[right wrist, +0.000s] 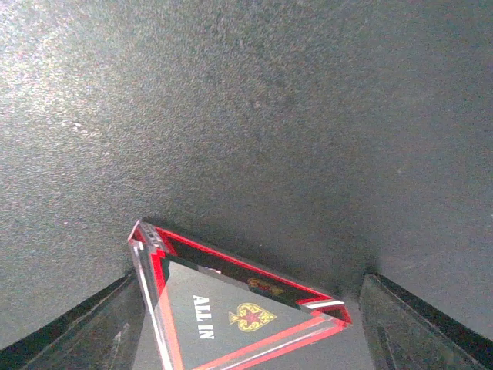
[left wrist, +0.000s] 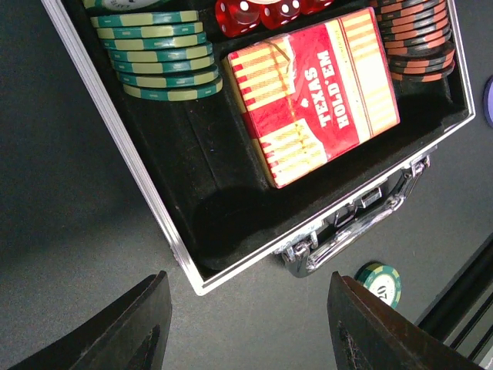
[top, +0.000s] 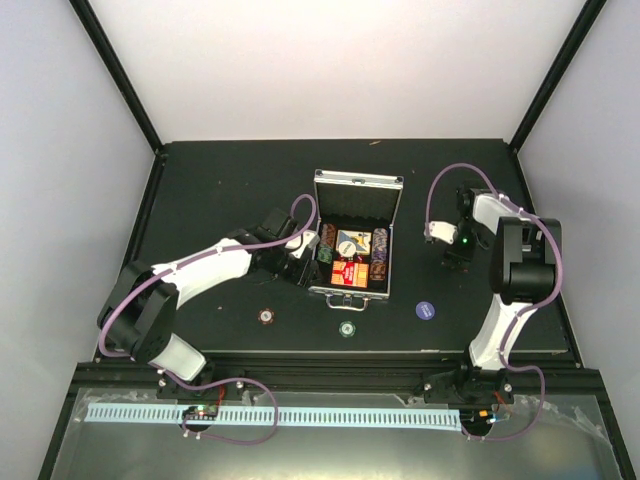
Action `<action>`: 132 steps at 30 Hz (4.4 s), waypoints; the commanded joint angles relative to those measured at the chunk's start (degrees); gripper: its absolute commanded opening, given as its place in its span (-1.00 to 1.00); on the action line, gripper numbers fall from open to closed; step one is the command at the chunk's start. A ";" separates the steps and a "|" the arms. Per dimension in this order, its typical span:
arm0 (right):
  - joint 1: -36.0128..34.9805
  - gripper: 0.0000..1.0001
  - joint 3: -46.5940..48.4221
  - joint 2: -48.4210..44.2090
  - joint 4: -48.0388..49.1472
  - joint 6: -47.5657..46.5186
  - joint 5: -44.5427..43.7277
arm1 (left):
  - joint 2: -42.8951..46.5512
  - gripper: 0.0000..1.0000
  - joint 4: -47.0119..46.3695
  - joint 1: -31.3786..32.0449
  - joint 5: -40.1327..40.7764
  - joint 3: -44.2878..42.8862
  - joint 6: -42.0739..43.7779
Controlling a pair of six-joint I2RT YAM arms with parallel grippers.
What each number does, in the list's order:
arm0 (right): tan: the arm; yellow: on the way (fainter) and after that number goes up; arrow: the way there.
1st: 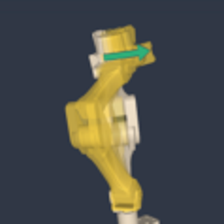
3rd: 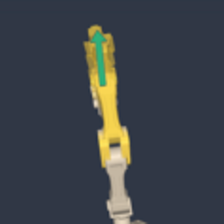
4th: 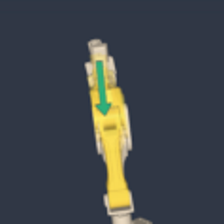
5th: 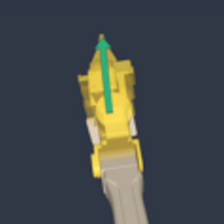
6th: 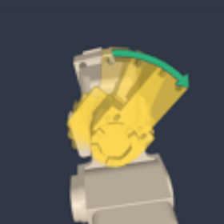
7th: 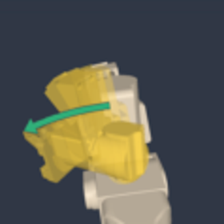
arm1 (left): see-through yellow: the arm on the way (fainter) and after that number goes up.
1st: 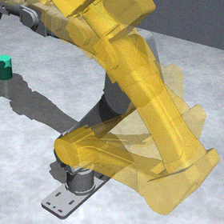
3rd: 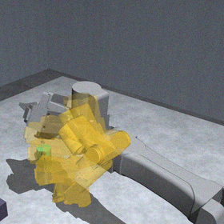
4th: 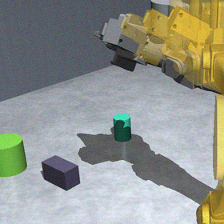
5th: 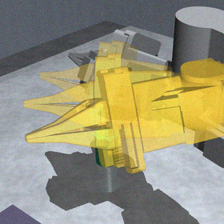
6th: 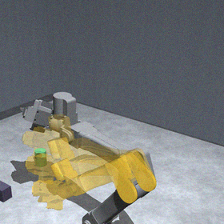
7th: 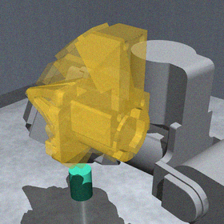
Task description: Pack up texas hold em set
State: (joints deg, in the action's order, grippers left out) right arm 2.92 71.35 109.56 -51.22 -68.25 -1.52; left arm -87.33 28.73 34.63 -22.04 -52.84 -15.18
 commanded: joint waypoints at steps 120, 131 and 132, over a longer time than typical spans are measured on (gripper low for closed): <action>-25.86 0.52 -27.66 -23.29 3.12 0.70 -1.29 | 8.45 0.17 0.05 -10.46 4.82 7.41 -3.20; -25.86 0.46 -30.79 -23.41 5.26 -1.27 -3.76 | 7.73 0.18 -0.07 -10.46 4.83 6.88 -3.22; -25.86 0.45 -31.35 -23.75 5.50 -1.61 -4.04 | 7.64 0.18 -0.09 -10.46 4.84 6.87 -3.24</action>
State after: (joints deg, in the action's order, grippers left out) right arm -23.14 43.20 85.73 -47.68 -67.72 -2.92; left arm -78.89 28.12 24.69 -17.04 -43.81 -19.07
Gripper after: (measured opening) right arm 0.730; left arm 0.589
